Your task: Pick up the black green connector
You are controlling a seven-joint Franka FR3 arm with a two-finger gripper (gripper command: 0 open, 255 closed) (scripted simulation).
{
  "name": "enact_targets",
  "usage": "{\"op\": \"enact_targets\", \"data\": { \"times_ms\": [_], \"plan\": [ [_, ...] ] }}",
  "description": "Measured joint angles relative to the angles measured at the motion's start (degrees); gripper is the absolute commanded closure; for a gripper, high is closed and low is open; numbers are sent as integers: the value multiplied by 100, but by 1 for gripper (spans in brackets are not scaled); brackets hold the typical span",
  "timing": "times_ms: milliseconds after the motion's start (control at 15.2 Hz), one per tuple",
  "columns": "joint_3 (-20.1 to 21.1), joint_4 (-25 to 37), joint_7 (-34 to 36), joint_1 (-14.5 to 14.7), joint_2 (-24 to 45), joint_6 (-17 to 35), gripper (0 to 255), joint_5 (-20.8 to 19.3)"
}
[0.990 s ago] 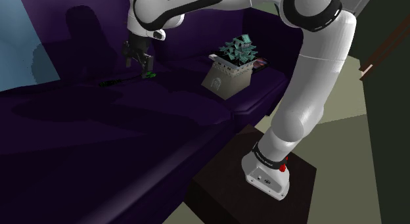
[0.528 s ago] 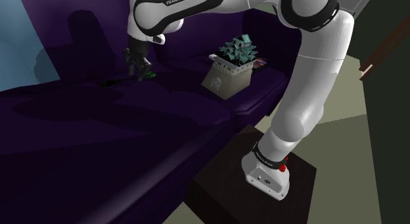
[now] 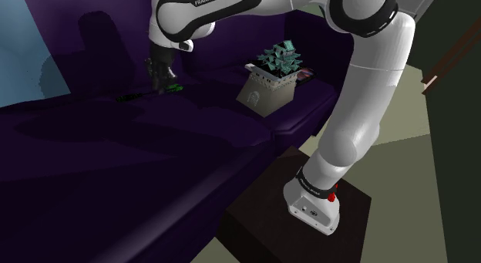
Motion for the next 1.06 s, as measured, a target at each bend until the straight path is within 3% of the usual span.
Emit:
{"op": "enact_targets", "data": {
  "times_ms": [1056],
  "plan": [
    [66, 602, -67, -76, -380, -955, 255, 211]
  ]
}}
